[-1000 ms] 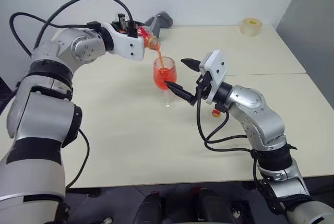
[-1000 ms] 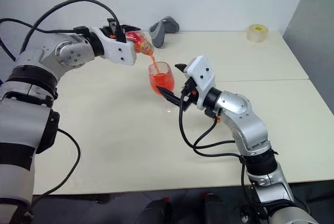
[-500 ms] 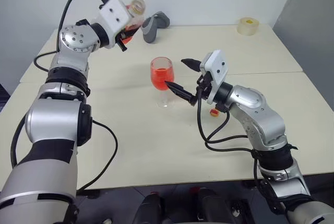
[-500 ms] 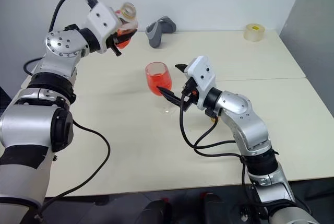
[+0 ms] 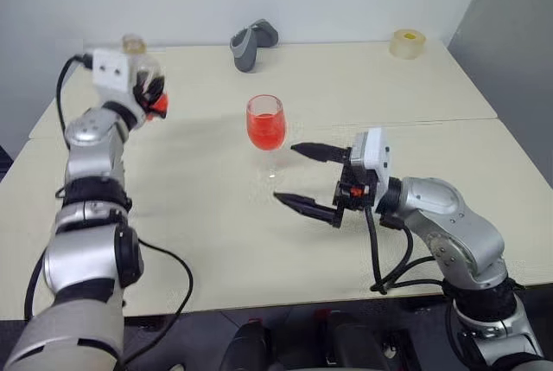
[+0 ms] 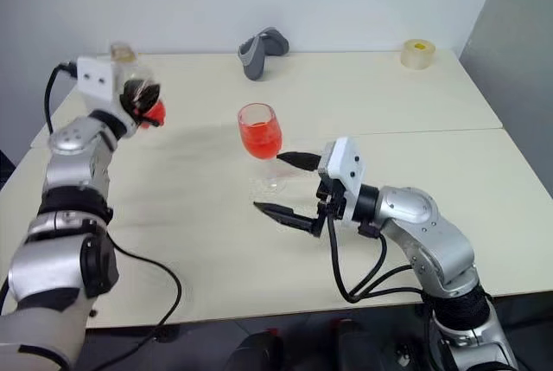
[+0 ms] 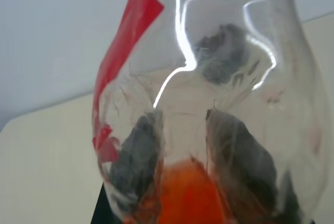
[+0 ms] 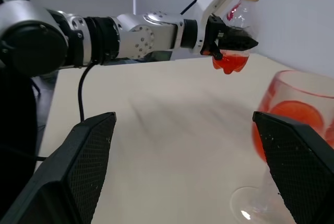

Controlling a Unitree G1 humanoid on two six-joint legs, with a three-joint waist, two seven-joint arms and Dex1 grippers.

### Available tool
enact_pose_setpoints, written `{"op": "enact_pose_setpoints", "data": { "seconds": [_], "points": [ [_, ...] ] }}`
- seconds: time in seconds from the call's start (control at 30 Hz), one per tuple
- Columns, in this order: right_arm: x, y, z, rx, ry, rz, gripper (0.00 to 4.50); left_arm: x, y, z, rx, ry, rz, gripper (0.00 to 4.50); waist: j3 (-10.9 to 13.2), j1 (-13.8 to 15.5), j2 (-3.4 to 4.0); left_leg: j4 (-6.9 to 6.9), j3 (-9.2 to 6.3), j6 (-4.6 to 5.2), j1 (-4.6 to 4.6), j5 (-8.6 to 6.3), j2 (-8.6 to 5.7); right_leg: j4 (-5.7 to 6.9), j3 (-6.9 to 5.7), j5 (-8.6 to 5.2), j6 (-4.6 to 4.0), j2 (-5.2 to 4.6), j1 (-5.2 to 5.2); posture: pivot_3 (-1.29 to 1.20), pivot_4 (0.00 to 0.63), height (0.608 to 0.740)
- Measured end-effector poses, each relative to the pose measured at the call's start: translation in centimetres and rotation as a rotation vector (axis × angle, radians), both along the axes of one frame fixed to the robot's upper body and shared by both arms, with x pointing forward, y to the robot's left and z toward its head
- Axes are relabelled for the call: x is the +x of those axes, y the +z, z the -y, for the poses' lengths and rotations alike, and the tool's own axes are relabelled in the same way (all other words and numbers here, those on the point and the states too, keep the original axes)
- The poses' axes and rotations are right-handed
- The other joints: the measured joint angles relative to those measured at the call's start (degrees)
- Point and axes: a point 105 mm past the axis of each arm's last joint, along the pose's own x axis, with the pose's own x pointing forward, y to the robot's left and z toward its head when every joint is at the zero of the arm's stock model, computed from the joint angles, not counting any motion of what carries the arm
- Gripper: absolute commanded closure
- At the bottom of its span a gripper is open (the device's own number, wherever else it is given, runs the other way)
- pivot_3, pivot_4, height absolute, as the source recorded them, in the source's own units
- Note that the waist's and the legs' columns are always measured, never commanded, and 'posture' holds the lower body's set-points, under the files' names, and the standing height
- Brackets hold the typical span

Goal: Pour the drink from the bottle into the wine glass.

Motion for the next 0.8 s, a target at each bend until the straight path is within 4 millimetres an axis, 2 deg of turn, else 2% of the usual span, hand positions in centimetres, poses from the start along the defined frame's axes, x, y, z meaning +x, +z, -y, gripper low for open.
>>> {"op": "enact_pose_setpoints", "data": {
  "seconds": [0.1, 0.33, 0.4, 0.53, 0.8],
  "points": [
    [-0.1, 0.1, 0.1, 0.010, -0.005, 0.000, 0.00, -1.4, -2.0, -1.0, -0.023, 0.033, -0.017, 3.34, -0.11, 0.14, -0.19, 0.00, -0.05, 0.00, 0.00, 0.00, 0.01, -0.01, -0.03, 0.00, 0.00, 0.00, 0.03, 0.00, 0.150, 0.740],
    [0.1, 0.5, -0.2, 0.063, -0.043, 0.020, 0.00, -3.7, -7.1, -0.9, -0.180, 0.077, -0.075, 3.34, -0.26, 1.10, -0.42, 0.05, -0.03, 0.00, 0.00, 0.00, -0.01, -0.03, -0.03, 0.00, 0.00, -0.02, 0.07, 0.00, 0.150, 0.740],
    [0.3, 0.6, -0.1, 0.064, -0.062, 0.031, 0.00, -4.0, -7.3, -1.2, -0.225, 0.093, -0.077, 3.34, -0.33, 1.35, -0.54, 0.05, -0.03, 0.00, 0.01, 0.00, -0.01, -0.03, -0.04, 0.00, 0.00, -0.02, 0.07, 0.00, 0.150, 0.740],
    [0.6, 0.6, -0.2, 0.075, -0.083, 0.029, 0.00, -4.1, -6.5, -1.4, -0.275, 0.094, -0.043, 3.34, -0.35, 1.41, -0.56, 0.04, -0.01, 0.01, 0.03, 0.00, -0.02, -0.04, -0.01, 0.00, 0.00, -0.03, 0.09, 0.00, 0.150, 0.740],
    [0.8, 0.5, -0.3, 0.077, -0.107, 0.026, 0.00, -3.7, -7.3, -0.3, -0.334, 0.049, -0.052, 3.34, -0.36, 1.42, -0.58, 0.04, -0.01, 0.01, 0.04, 0.00, -0.02, -0.03, -0.03, 0.00, 0.00, -0.02, 0.09, 0.00, 0.150, 0.740]
  ]
}}
